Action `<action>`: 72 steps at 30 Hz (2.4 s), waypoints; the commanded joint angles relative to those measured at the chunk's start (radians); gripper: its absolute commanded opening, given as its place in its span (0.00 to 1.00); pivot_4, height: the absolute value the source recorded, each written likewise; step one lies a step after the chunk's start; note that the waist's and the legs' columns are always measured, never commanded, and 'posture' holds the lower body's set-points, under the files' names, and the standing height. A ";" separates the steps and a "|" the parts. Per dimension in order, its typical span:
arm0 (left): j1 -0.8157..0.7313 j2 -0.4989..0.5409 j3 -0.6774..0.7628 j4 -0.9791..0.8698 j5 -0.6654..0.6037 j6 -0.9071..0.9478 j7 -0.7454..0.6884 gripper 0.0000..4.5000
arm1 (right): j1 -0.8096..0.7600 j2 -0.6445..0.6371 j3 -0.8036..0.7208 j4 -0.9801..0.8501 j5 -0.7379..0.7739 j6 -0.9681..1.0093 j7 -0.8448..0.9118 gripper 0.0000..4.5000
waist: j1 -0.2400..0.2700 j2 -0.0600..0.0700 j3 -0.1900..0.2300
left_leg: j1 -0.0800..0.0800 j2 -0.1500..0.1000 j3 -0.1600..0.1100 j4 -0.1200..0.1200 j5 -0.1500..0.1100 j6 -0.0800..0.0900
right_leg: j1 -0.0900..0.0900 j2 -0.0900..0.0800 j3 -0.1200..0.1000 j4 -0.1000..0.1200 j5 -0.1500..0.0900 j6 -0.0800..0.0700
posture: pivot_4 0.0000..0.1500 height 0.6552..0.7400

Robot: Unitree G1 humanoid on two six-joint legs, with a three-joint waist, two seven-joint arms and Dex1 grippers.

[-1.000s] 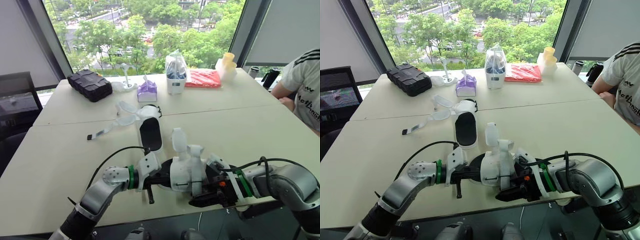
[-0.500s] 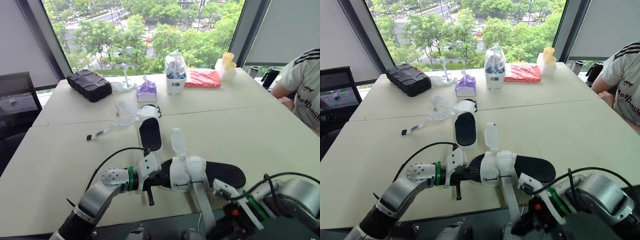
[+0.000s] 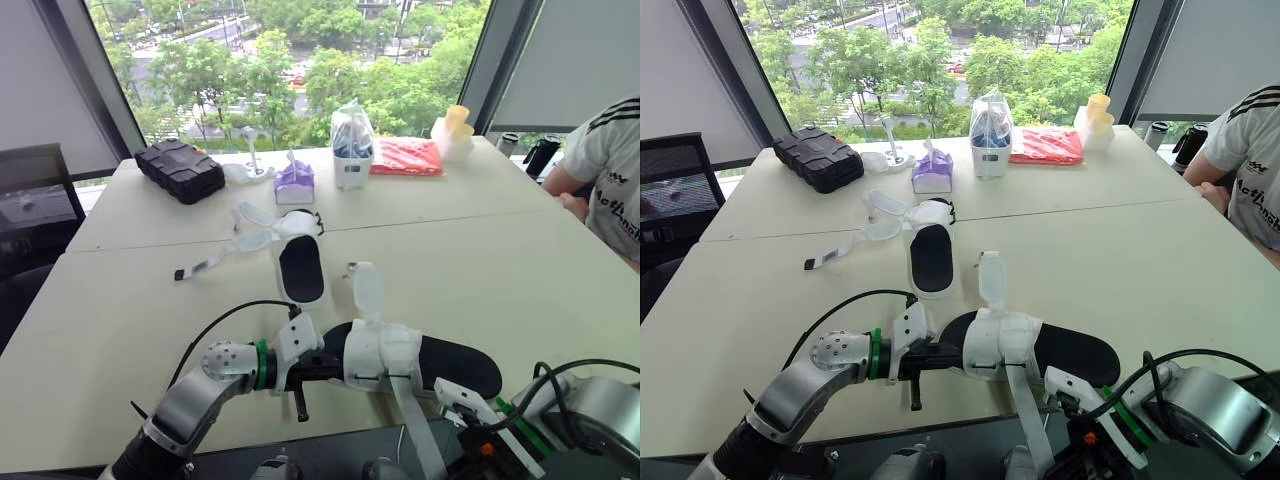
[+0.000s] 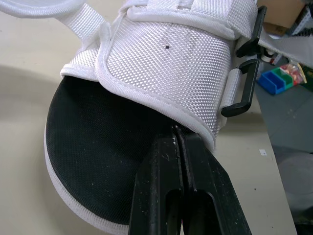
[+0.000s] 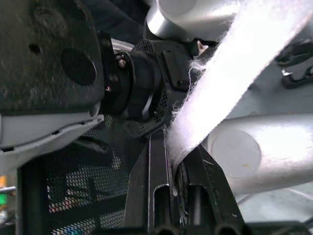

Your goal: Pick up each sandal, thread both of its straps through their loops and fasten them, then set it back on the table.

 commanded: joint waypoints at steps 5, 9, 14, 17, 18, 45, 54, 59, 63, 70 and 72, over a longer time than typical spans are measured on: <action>-0.023 0.006 -0.030 0.052 0.013 -0.016 -0.029 0.00 | -0.253 0.002 -0.276 0.018 0.246 0.117 -0.012 0.01 | 0.000 -0.001 0.001 | 0.001 0.000 0.000 0.001 0.000 0.000 | 0.001 0.000 0.000 0.000 0.000 0.000 | 1.00 1.00; -0.043 -0.002 -0.035 0.081 0.022 -0.036 -0.037 0.00 | -0.419 0.056 -0.233 0.115 0.243 0.173 -0.044 0.01 | 0.003 -0.001 0.001 | 0.000 0.000 0.000 0.000 0.000 0.000 | 0.000 -0.001 -0.001 -0.001 0.000 -0.001 | 1.00 1.00; -0.055 -0.004 -0.043 0.100 0.027 -0.057 -0.037 0.00 | -0.463 0.093 -0.096 0.224 0.096 0.104 -0.029 0.01 | 0.000 -0.001 0.001 | -0.002 0.000 0.000 0.000 0.000 0.000 | -0.001 -0.001 0.000 -0.001 0.000 -0.001 | 1.00 1.00; -0.055 -0.004 -0.044 0.103 0.029 -0.063 -0.033 0.00 | -0.486 0.120 -0.044 0.295 0.036 0.073 -0.012 0.01 | -0.001 0.000 0.001 | -0.002 0.000 0.001 0.000 0.000 0.000 | -0.002 -0.001 0.000 -0.001 0.001 -0.001 | 1.00 1.00; -0.054 -0.004 -0.044 0.103 0.030 -0.065 -0.032 0.00 | -0.491 0.125 -0.034 0.309 0.022 0.065 -0.006 0.01 | -0.001 0.000 0.001 | -0.001 0.000 0.001 0.000 0.000 0.000 | -0.002 -0.001 0.000 0.000 0.001 -0.001 | 1.00 1.00; -0.041 0.001 -0.027 0.099 0.022 -0.065 -0.001 0.00 | -0.805 0.449 -0.213 0.762 0.069 0.340 -0.156 0.85 | -0.008 0.000 0.001 | 0.000 0.001 0.001 0.000 0.000 0.000 | -0.003 -0.001 0.000 0.001 0.002 -0.003 | 1.00 1.00; -0.038 -0.001 -0.027 0.094 0.019 -0.059 0.006 0.00 | -0.917 0.571 -0.300 0.971 -0.011 0.294 -0.306 0.85 | -0.004 0.000 0.000 | 0.000 0.000 0.001 -0.002 0.000 0.000 | -0.004 0.000 0.000 0.002 0.004 -0.001 | 1.00 1.00; -0.038 -0.001 -0.027 0.093 0.018 -0.059 0.006 0.00 | -0.964 0.621 -0.349 1.037 -0.037 0.256 -0.366 0.85 | -0.005 0.000 0.000 | 0.000 0.000 0.002 -0.002 0.000 0.000 | -0.005 -0.001 0.000 0.002 0.004 -0.001 | 1.00 1.00; -0.037 -0.001 -0.028 0.091 0.018 -0.057 0.007 0.00 | -0.977 0.629 -0.370 1.049 -0.042 0.246 -0.376 0.85 | -0.005 0.000 0.000 | 0.000 0.000 0.002 -0.002 0.000 0.000 | -0.005 0.000 0.000 0.002 0.004 -0.001 | 1.00 1.00; -0.032 0.003 -0.027 0.084 0.018 -0.056 0.010 0.00 | -0.825 0.430 -0.143 0.676 -0.034 0.189 -0.078 0.85 | -0.003 0.001 0.000 | -0.001 0.000 0.001 -0.002 0.000 0.000 | -0.005 0.000 0.000 0.002 0.004 -0.001 | 1.00 1.00; -0.031 0.004 -0.028 0.083 0.017 -0.056 0.010 0.00 | -0.789 0.366 -0.077 0.599 -0.067 0.127 -0.011 0.85 | -0.004 0.001 0.000 | -0.001 0.000 0.002 -0.002 0.000 0.000 | -0.005 0.000 -0.001 0.002 0.004 0.000 | 1.00 1.00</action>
